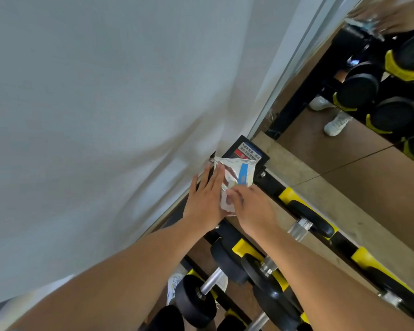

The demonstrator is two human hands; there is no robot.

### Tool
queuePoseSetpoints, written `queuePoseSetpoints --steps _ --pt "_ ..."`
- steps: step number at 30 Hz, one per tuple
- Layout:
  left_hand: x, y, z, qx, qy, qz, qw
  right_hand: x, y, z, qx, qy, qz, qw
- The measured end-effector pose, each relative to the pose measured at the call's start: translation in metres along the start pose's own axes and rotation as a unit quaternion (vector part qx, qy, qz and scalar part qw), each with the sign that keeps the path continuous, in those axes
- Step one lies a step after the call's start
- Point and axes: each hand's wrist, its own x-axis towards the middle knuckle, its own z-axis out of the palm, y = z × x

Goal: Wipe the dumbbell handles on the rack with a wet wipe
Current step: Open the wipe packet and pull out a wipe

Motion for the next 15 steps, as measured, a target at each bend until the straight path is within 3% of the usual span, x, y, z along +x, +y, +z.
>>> queuePoseSetpoints --steps 4,9,15 --pt "-0.003 0.007 0.007 -0.042 0.012 -0.021 0.999 0.02 -0.011 -0.004 -0.126 0.021 0.021 0.992" --pt "-0.001 0.003 0.013 -0.05 0.023 -0.022 0.998 0.029 -0.02 -0.012 -0.307 0.026 -0.023 0.951" --pt "-0.002 0.001 0.012 -0.083 0.03 -0.013 0.996 0.033 -0.028 -0.007 -0.324 0.0 -0.033 0.945"
